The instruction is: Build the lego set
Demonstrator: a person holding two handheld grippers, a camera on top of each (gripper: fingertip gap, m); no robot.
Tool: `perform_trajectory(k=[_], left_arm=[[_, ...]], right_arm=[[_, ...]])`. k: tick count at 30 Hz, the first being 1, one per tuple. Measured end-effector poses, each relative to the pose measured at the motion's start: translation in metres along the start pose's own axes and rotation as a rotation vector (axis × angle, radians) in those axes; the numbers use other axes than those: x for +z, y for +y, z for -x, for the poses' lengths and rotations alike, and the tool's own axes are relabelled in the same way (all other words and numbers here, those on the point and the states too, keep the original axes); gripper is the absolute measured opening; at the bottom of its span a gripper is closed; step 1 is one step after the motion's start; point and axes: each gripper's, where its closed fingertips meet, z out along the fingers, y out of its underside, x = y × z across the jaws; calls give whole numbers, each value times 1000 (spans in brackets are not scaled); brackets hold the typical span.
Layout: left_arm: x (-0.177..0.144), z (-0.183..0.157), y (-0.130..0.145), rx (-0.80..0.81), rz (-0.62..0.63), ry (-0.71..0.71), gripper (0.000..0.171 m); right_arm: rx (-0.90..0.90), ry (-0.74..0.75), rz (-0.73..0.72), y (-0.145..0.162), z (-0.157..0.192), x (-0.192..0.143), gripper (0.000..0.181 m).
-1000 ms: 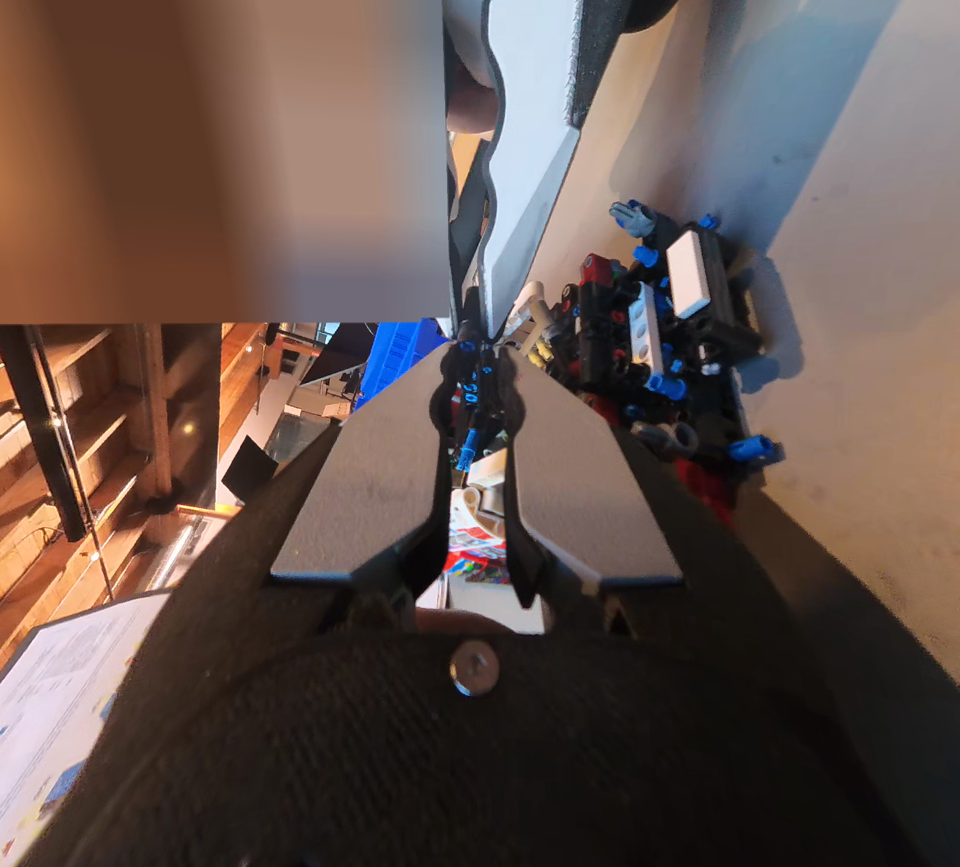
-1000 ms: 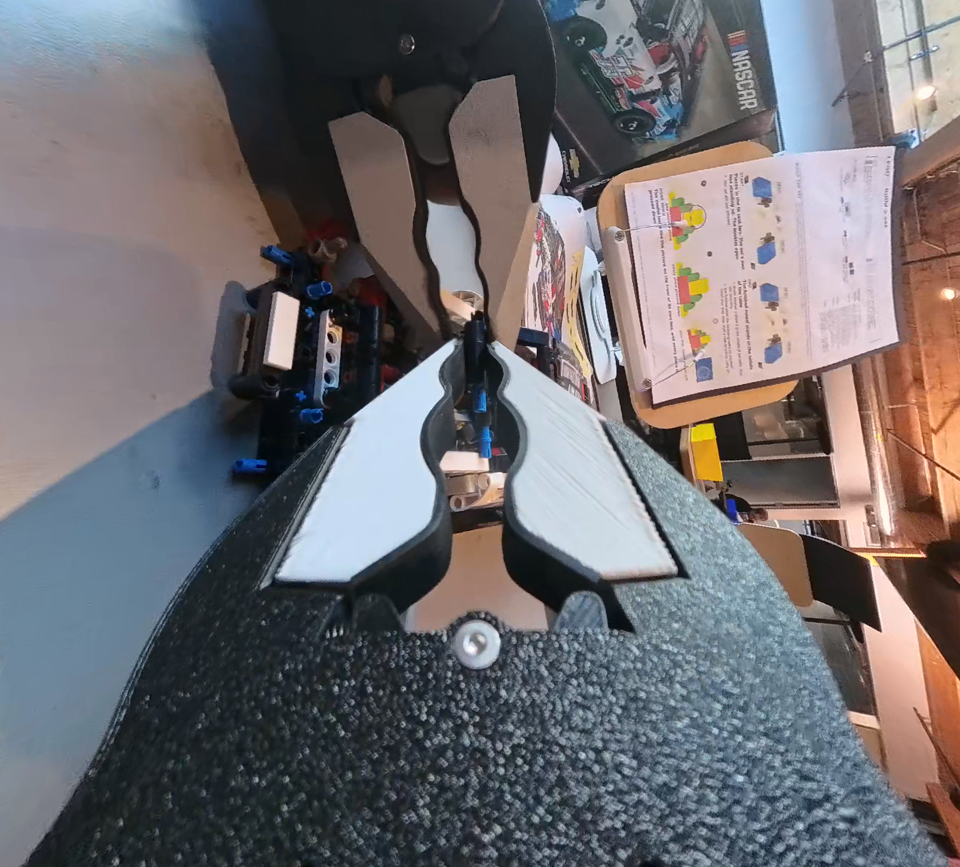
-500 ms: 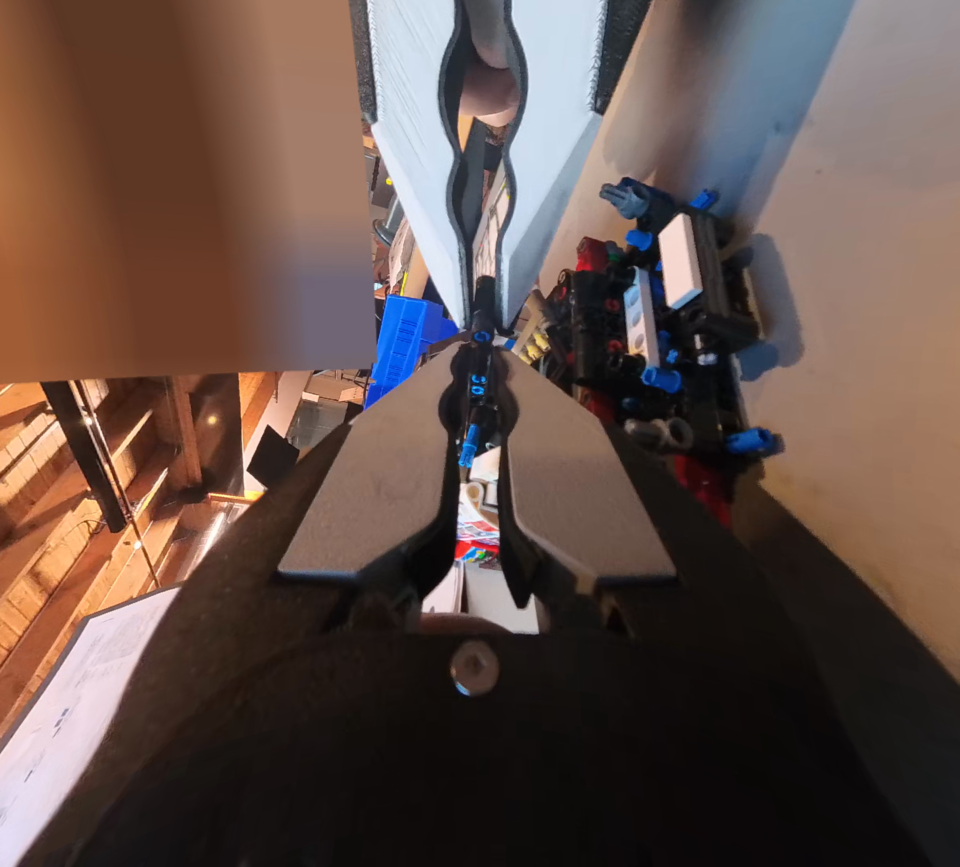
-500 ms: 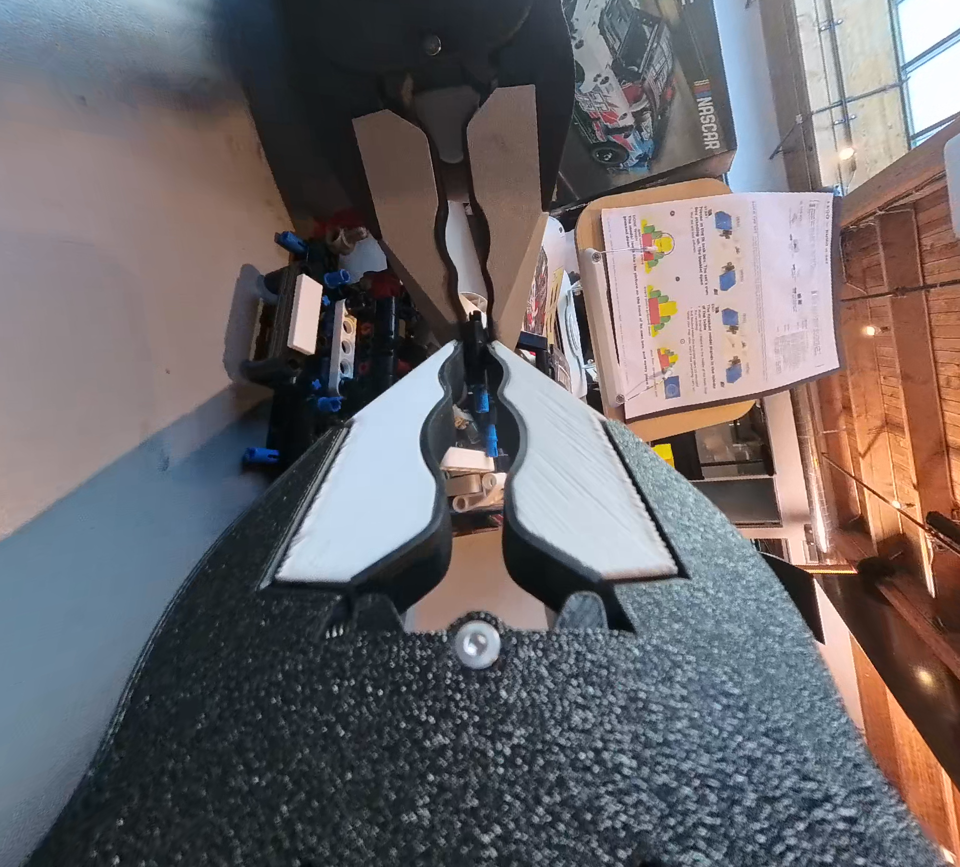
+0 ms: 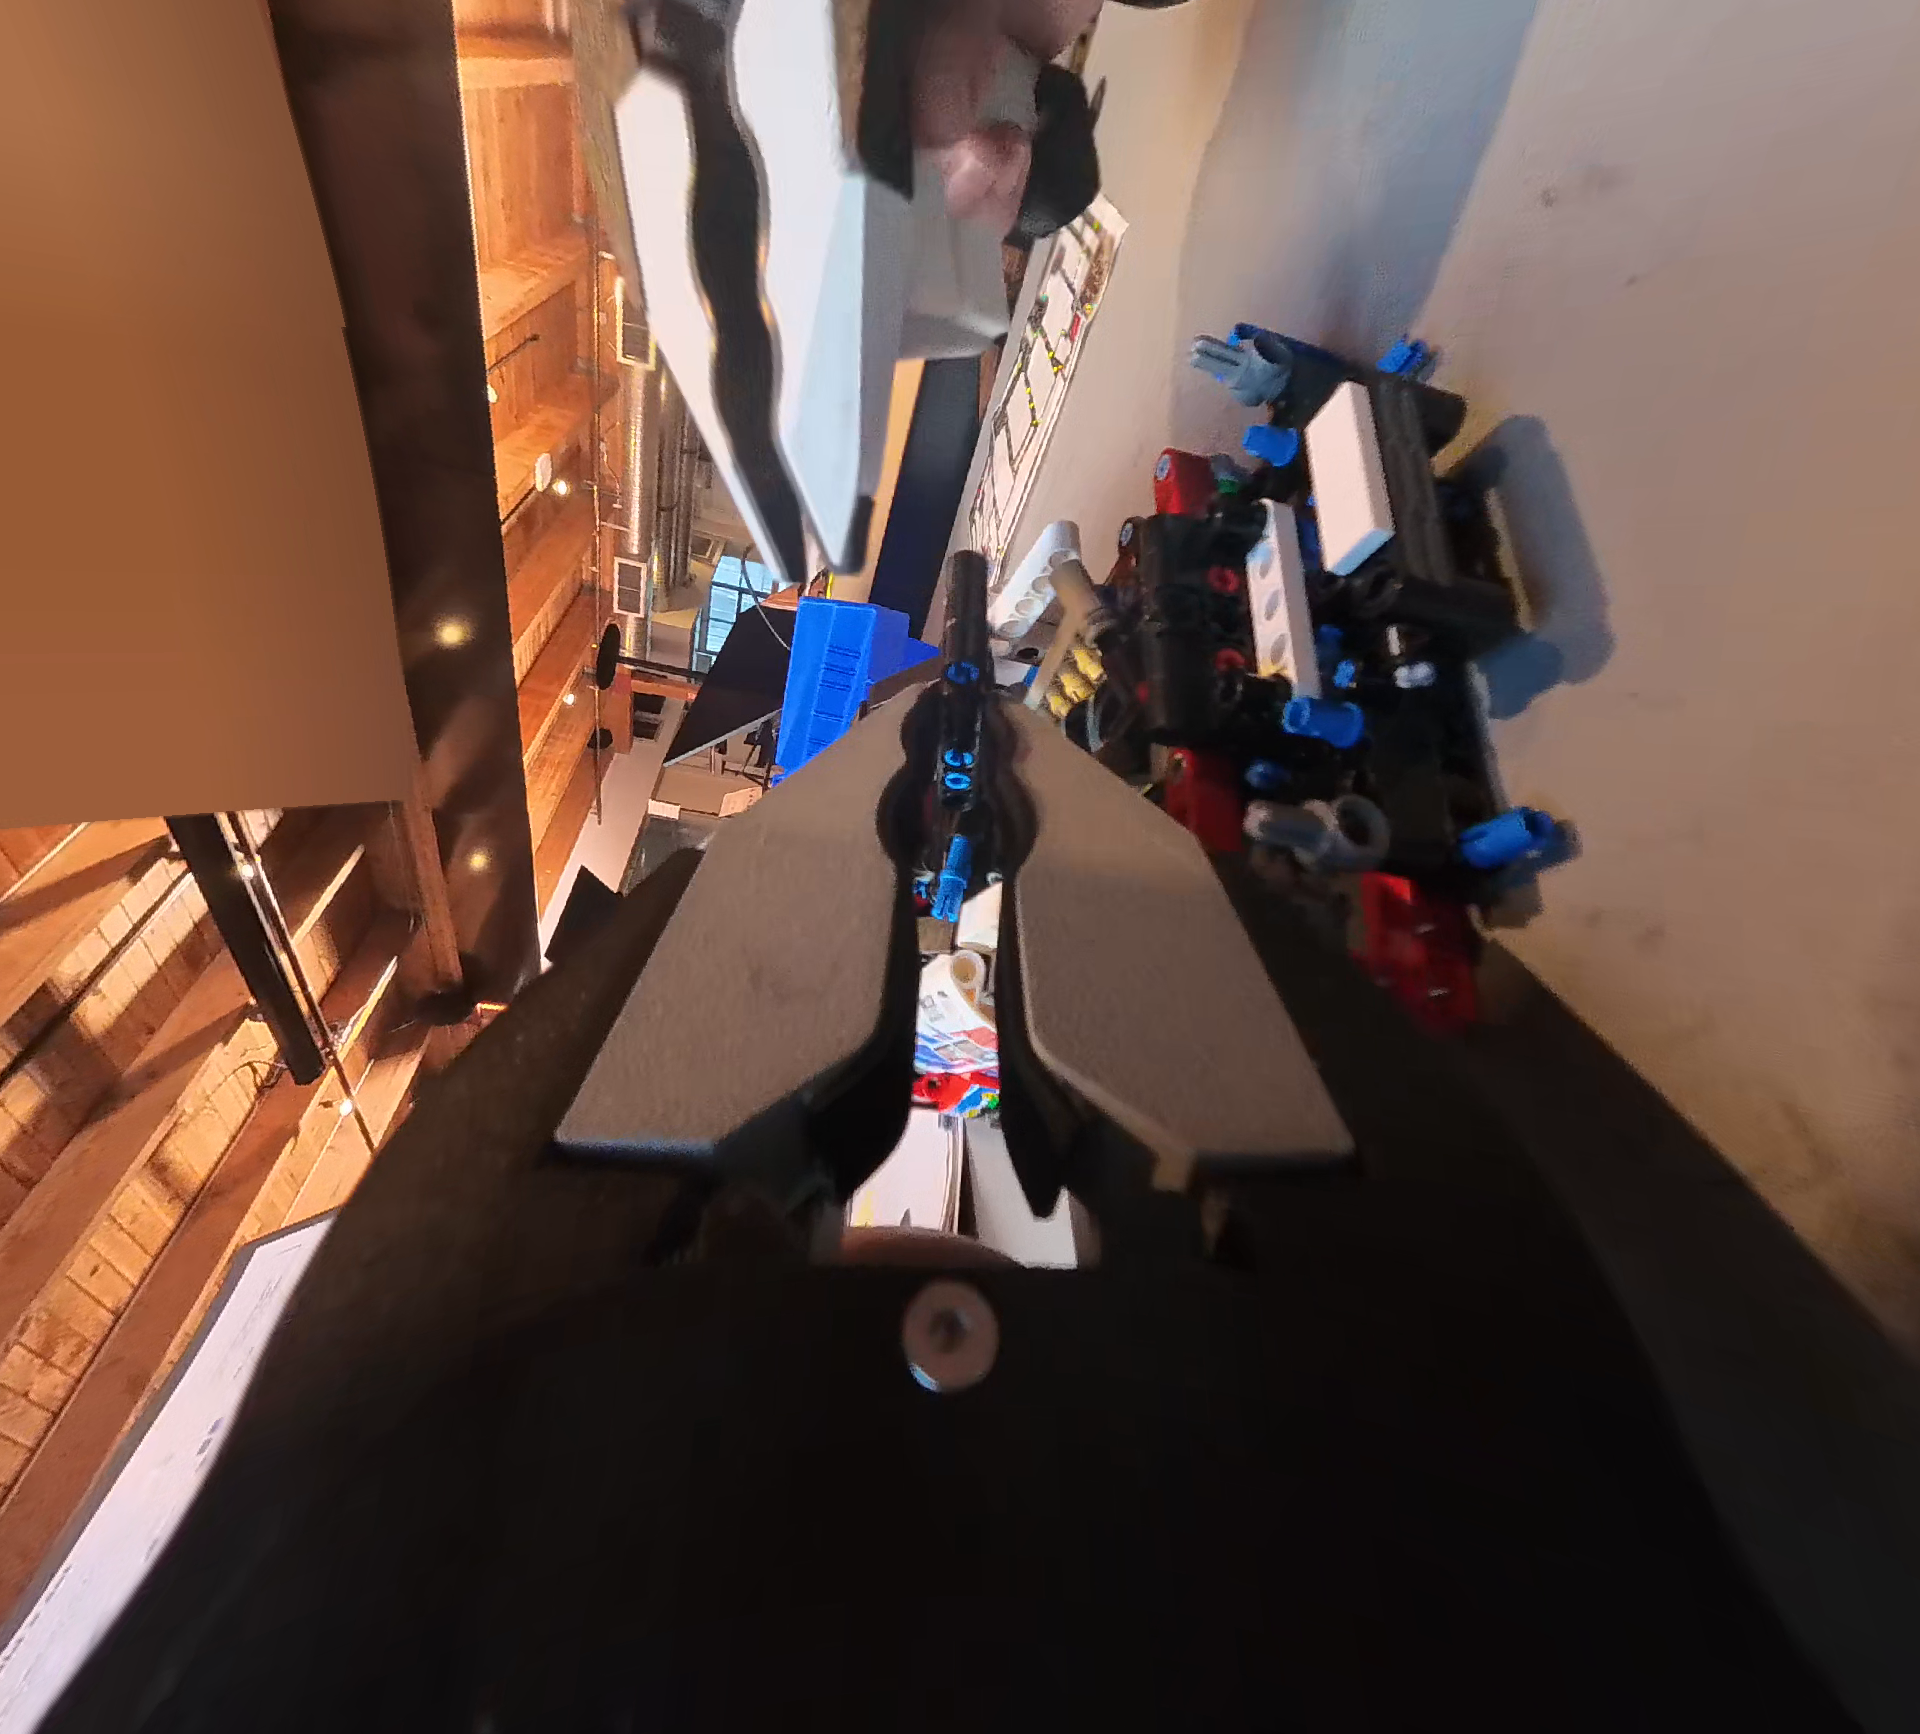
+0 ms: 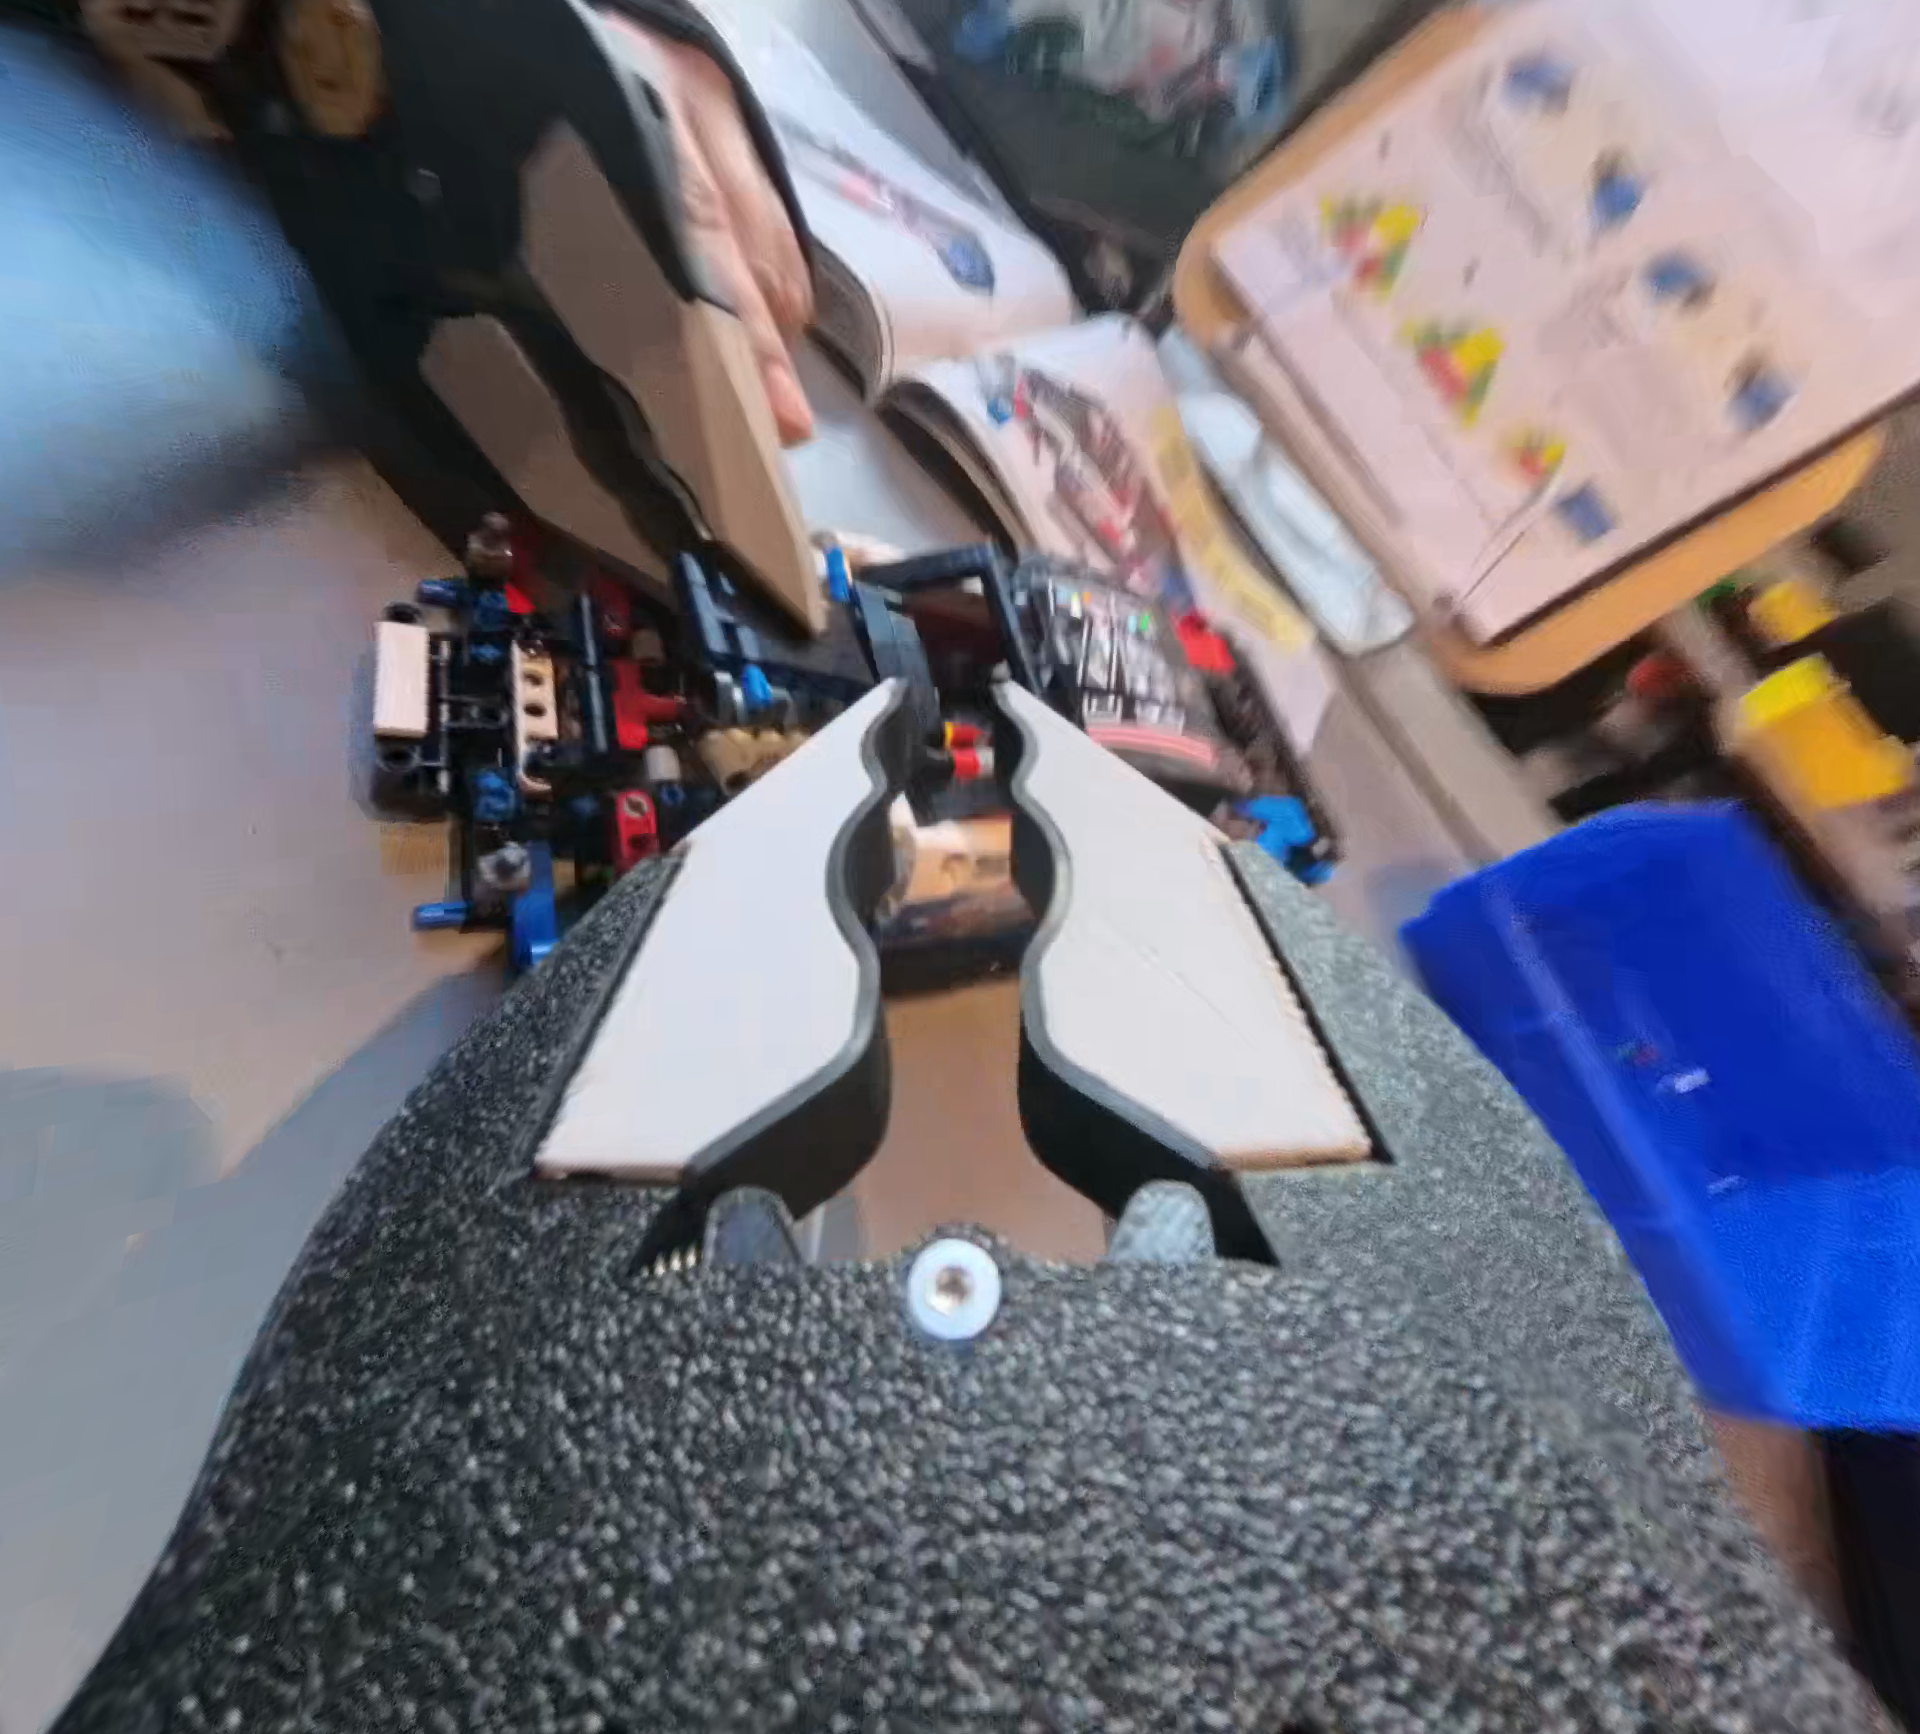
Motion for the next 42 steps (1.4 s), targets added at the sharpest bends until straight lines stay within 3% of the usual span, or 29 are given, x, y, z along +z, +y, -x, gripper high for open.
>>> perform_trajectory(k=[4, 8, 12, 26, 38, 42], left_arm=[[2, -1, -1, 18, -2, -5, 5], [2, -3, -1, 0, -20, 4, 5], [1, -5, -1, 16, -42, 10, 5], [2, -9, 0, 66, -98, 28, 5], [0, -11, 4, 50, -89, 31, 5], [0, -10, 5, 7, -86, 35, 5]], right_arm=[[164, -129, 110, 21, -1, 8, 20], [102, -191, 67, 8, 13, 13, 19], [24, -302, -29, -11, 40, 8, 8], [8, -334, -6, -8, 48, 13, 15], [127, -357, -17, -10, 40, 13, 18], [-112, -270, 0, -11, 47, 14, 16]])
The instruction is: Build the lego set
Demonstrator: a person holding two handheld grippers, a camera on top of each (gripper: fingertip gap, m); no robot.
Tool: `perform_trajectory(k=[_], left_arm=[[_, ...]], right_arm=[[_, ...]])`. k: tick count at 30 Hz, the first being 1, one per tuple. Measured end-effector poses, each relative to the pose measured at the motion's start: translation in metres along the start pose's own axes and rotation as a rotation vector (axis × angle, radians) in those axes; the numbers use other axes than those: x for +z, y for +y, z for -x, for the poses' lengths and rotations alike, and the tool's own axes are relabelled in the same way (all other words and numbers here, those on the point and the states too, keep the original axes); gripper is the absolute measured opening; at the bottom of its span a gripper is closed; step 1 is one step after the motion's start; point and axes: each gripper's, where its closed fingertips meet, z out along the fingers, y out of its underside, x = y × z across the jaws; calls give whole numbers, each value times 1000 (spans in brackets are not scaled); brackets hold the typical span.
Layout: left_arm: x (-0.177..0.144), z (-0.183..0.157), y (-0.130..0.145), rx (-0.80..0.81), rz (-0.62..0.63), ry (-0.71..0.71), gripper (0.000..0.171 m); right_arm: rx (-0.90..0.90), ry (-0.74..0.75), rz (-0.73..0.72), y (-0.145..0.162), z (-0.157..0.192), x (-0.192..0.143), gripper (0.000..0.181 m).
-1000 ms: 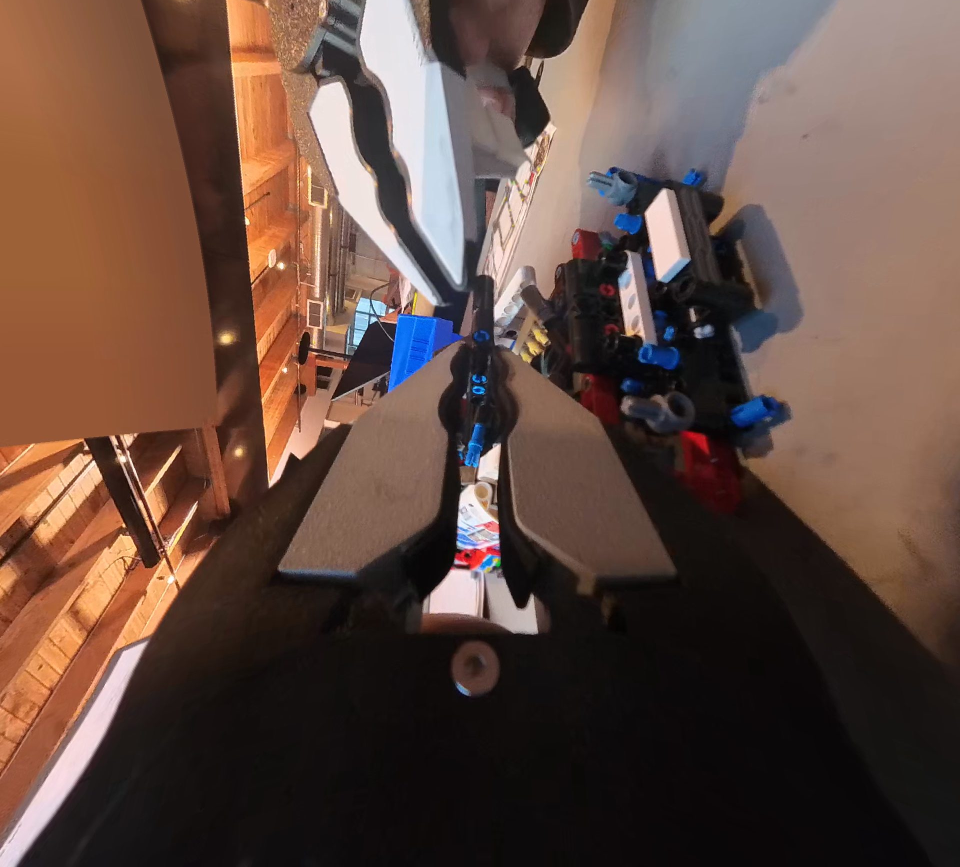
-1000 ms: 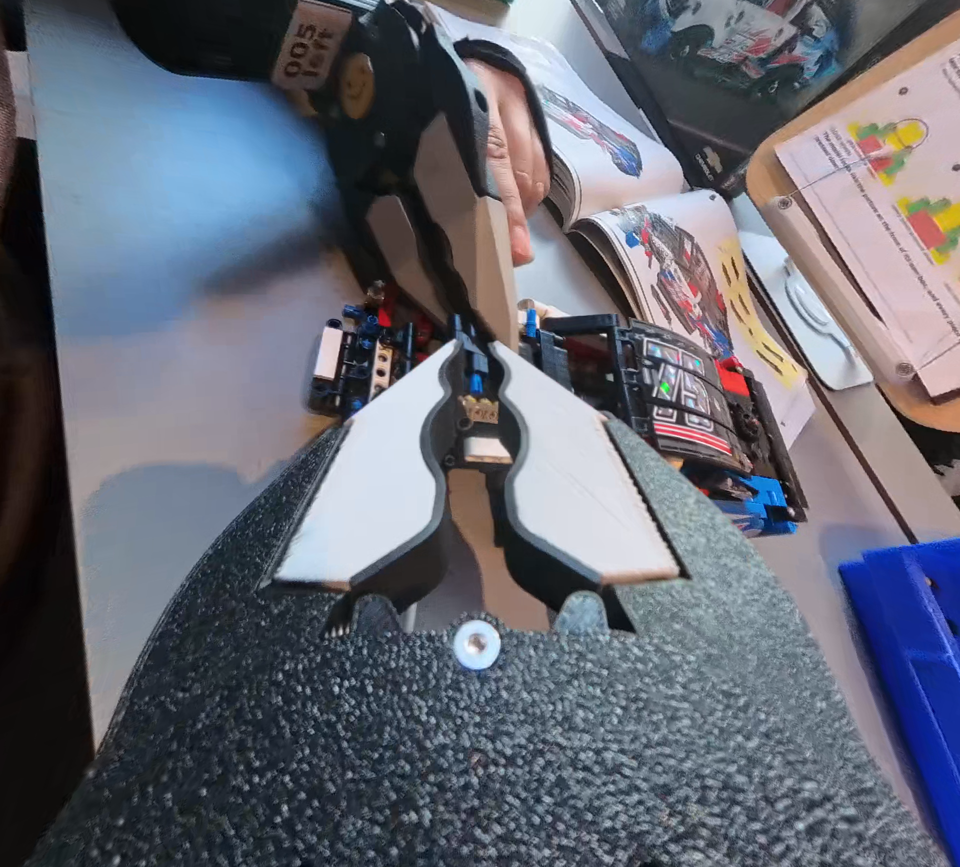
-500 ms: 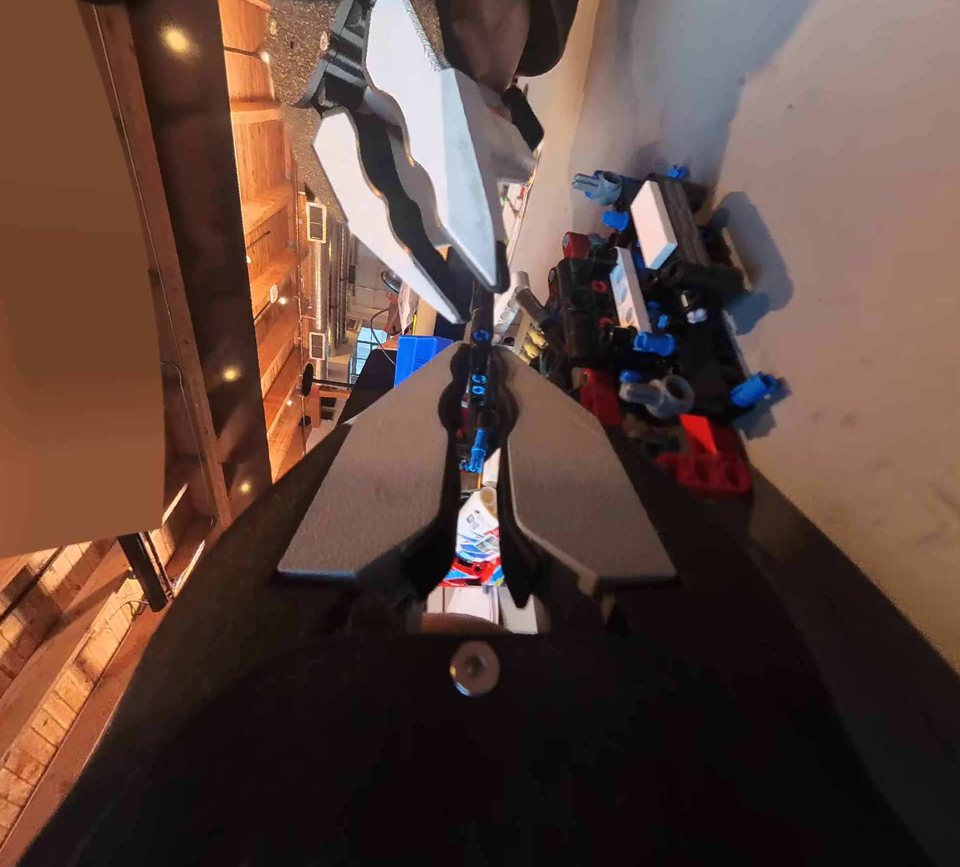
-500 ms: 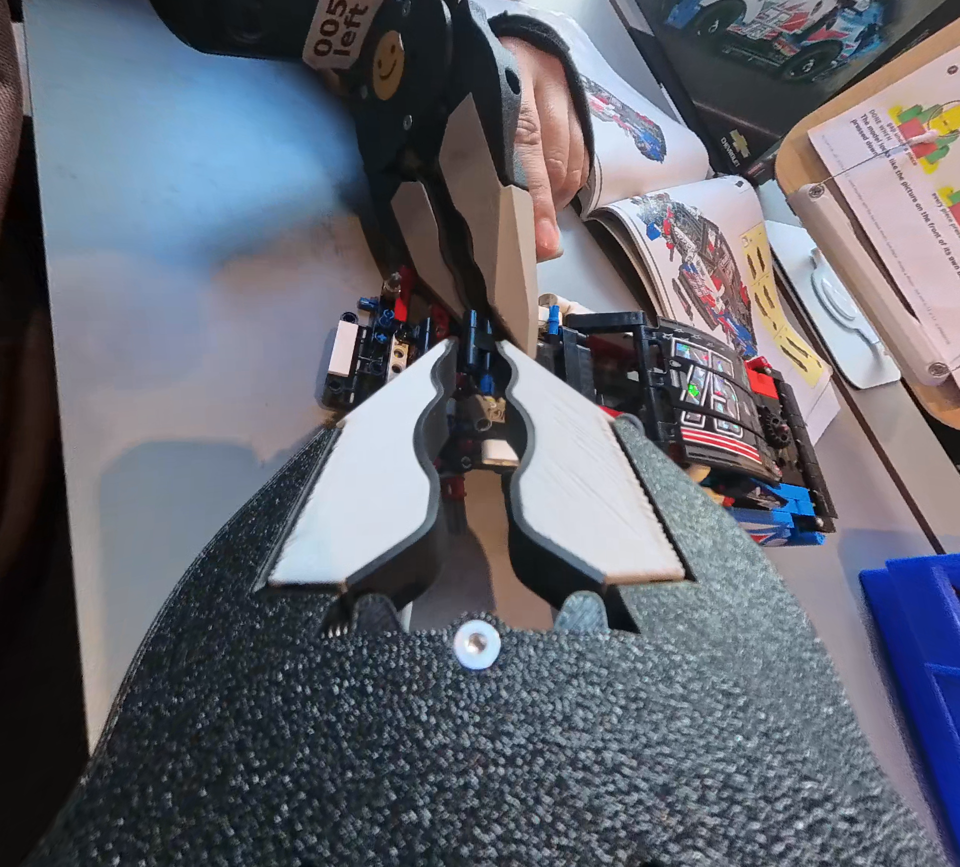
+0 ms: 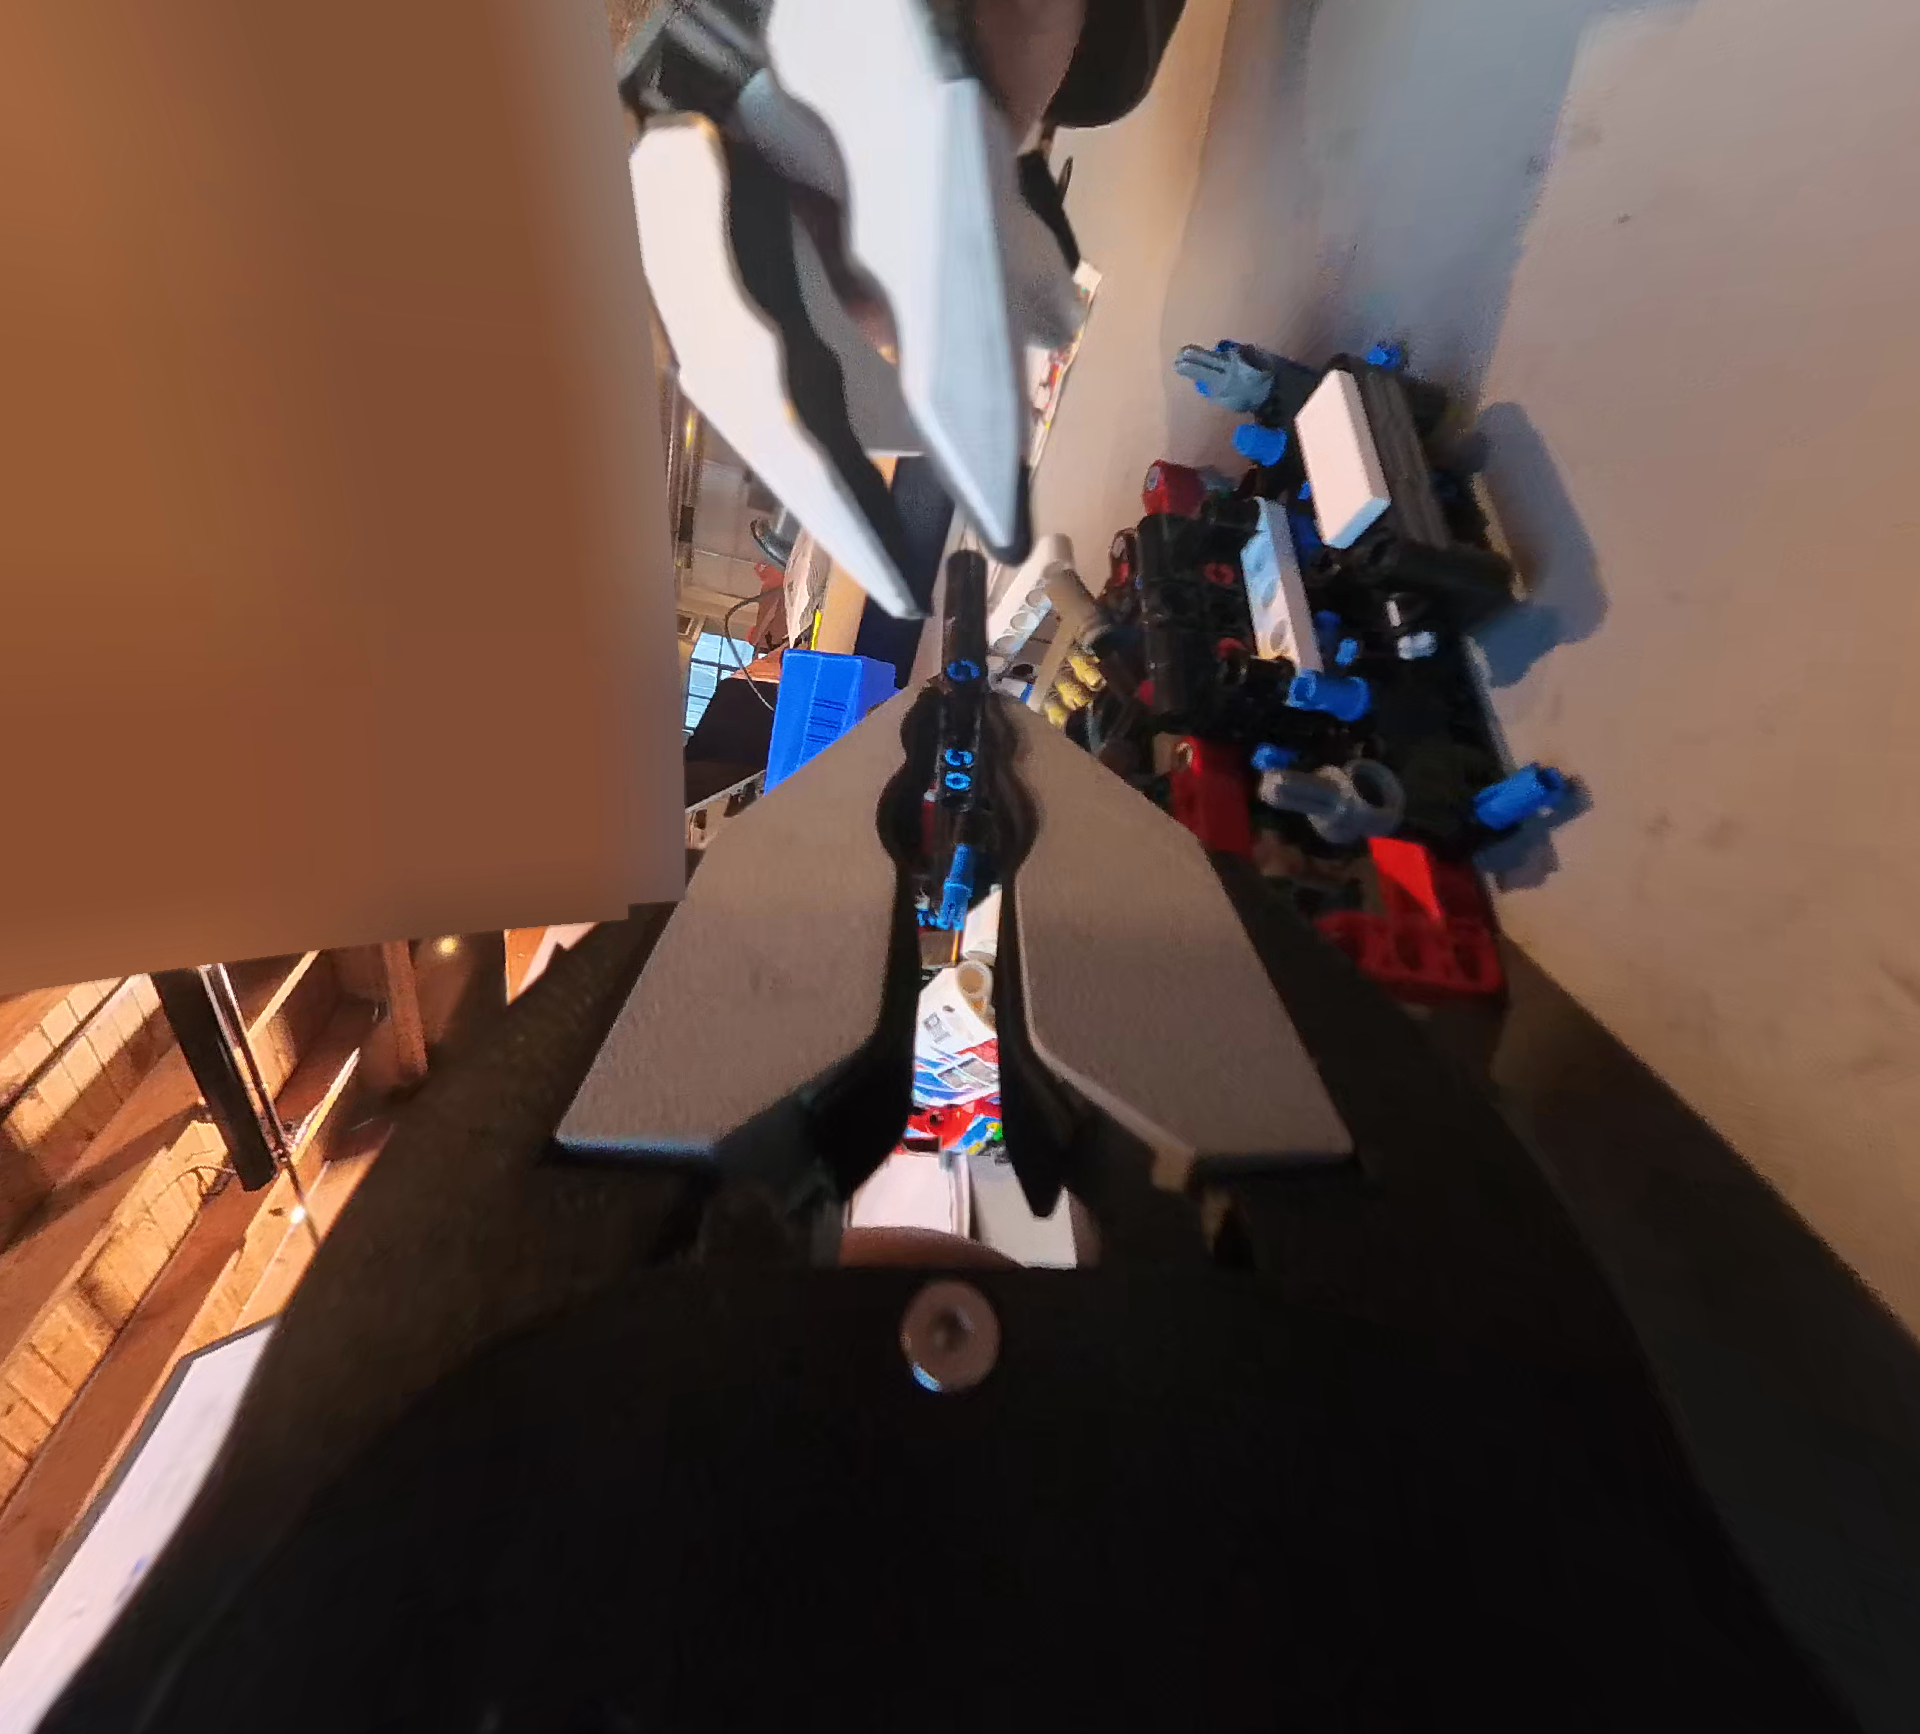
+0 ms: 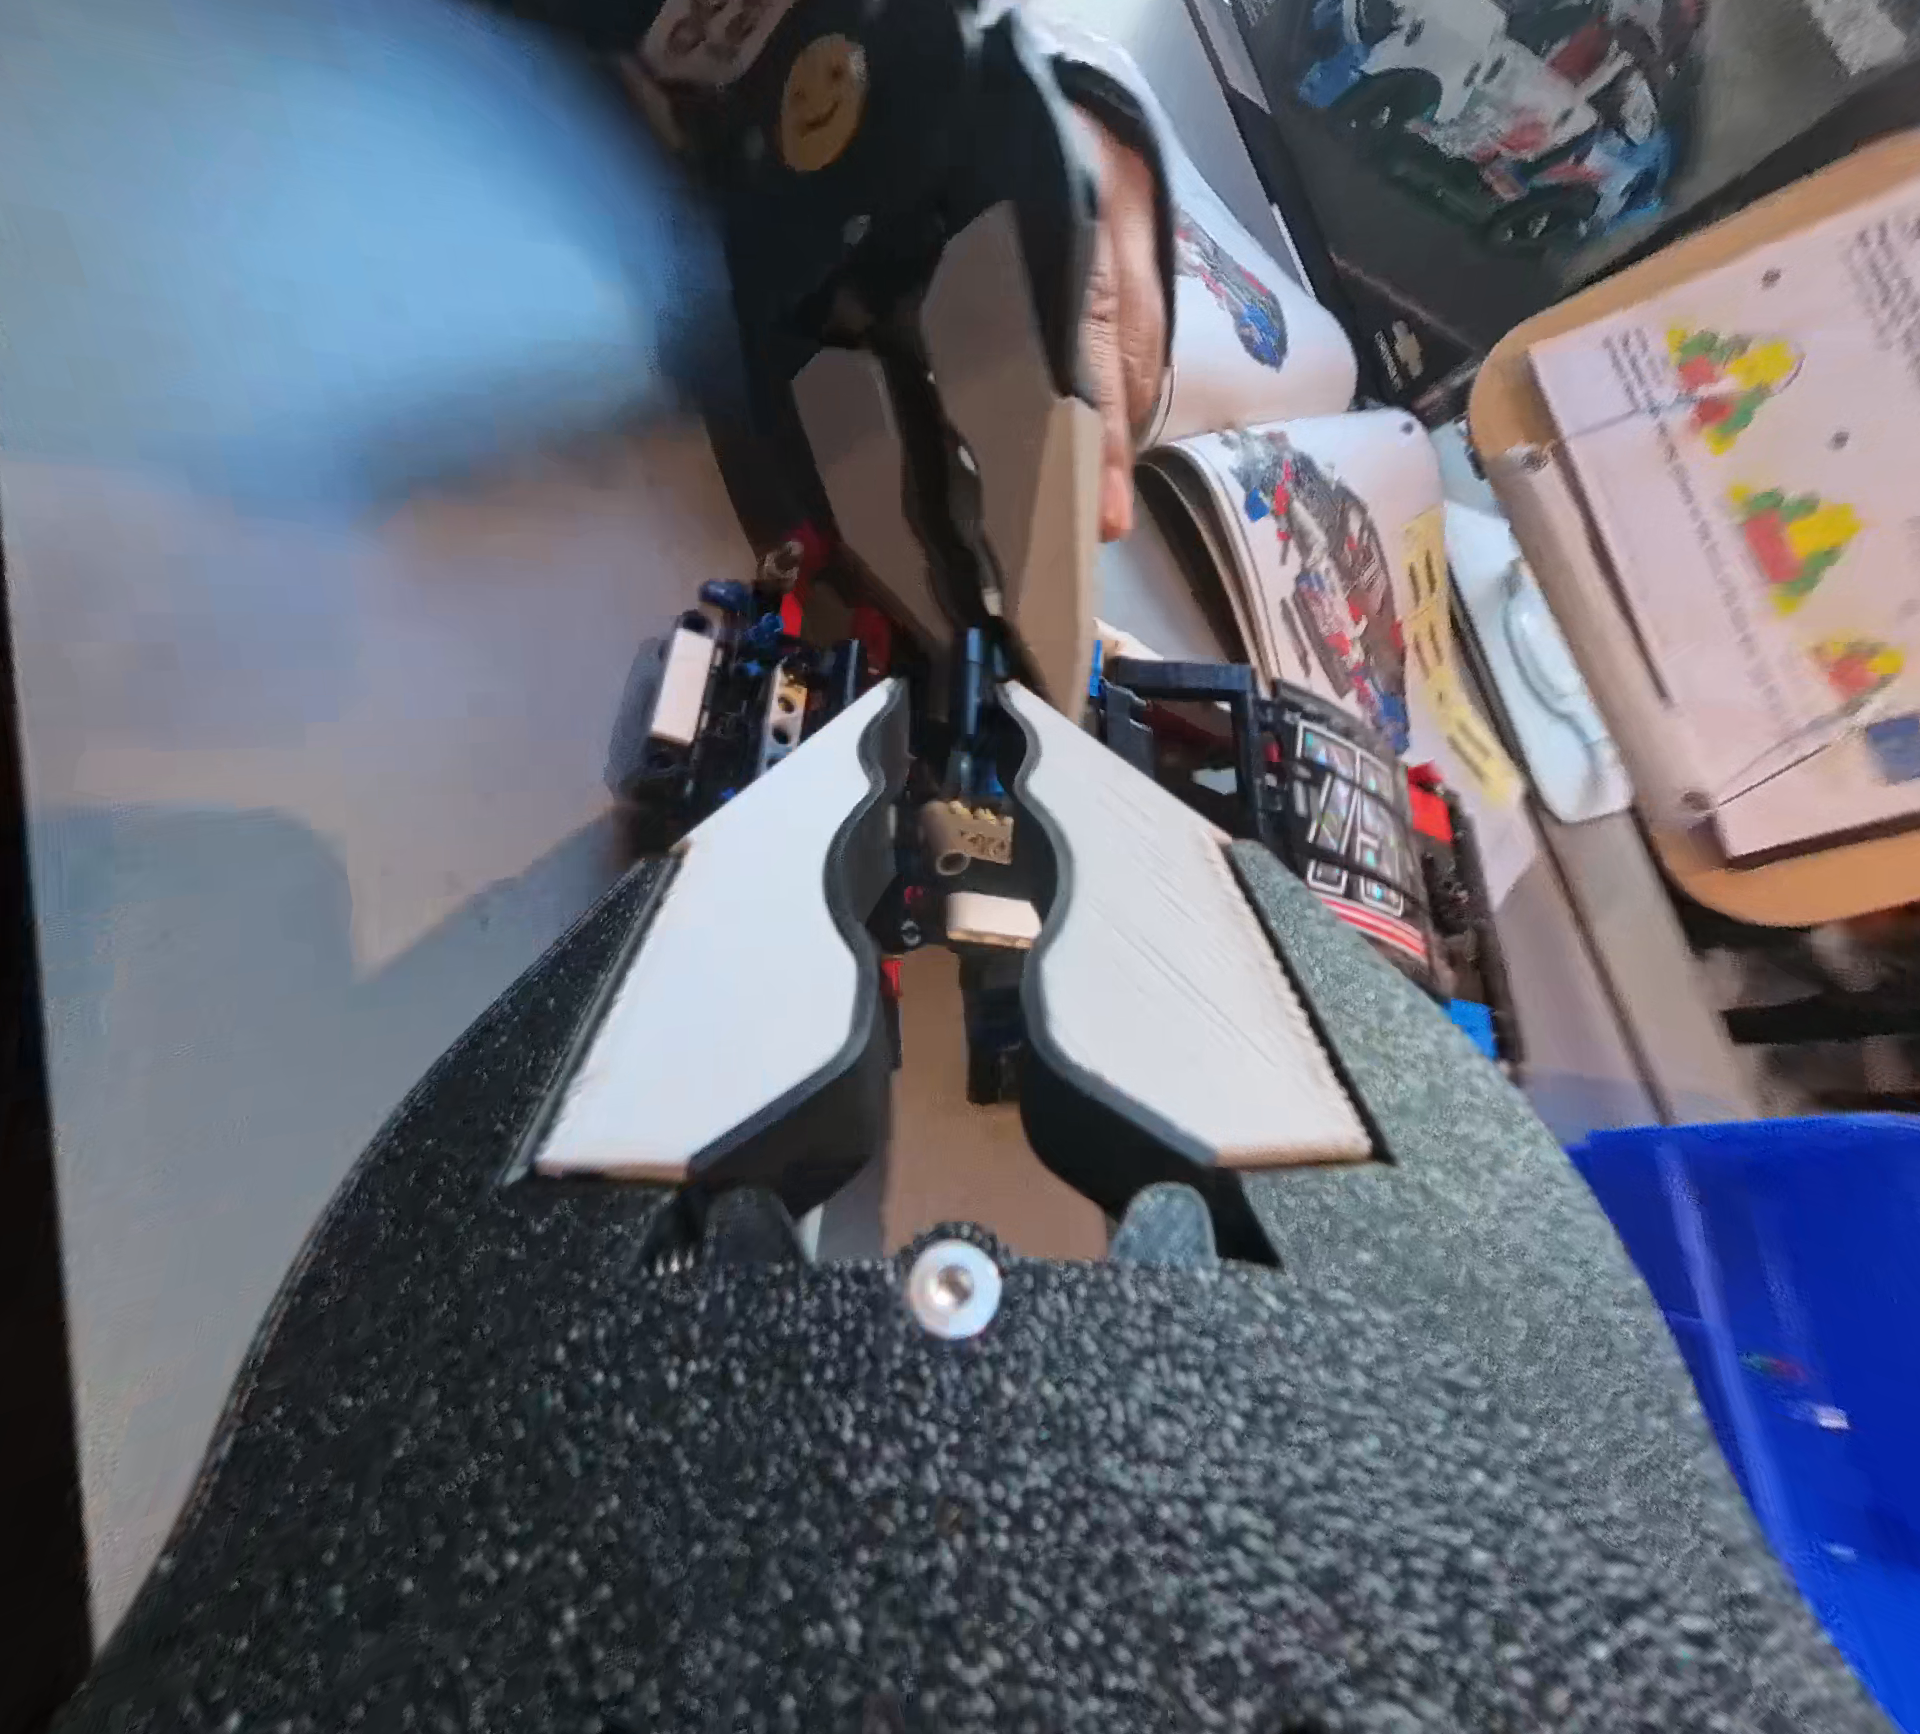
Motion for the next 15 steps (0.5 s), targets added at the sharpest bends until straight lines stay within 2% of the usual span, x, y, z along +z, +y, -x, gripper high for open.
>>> perform_trajectory(k=[2, 4, 8, 12, 15], left_arm=[[-1, -1, 0, -14, 0, 9, 4], [-1, -1, 0, -21, 3, 9, 4], [-3, 2, 1, -77, 33, 0, 5], [-15, 7, -7, -237, -5, 60, 23], [-18, 14, -10, -292, 5, 74, 24]], right_arm=[[-91, 47, 36, 1, 2, 4, 19], [-166, 119, 62, 0, -3, 5, 8], [-259, 209, 98, -3, -8, 3, 7], [-175, 226, 95, -1, -12, -2, 7], [-124, 226, 71, -3, -12, -4, 7]])
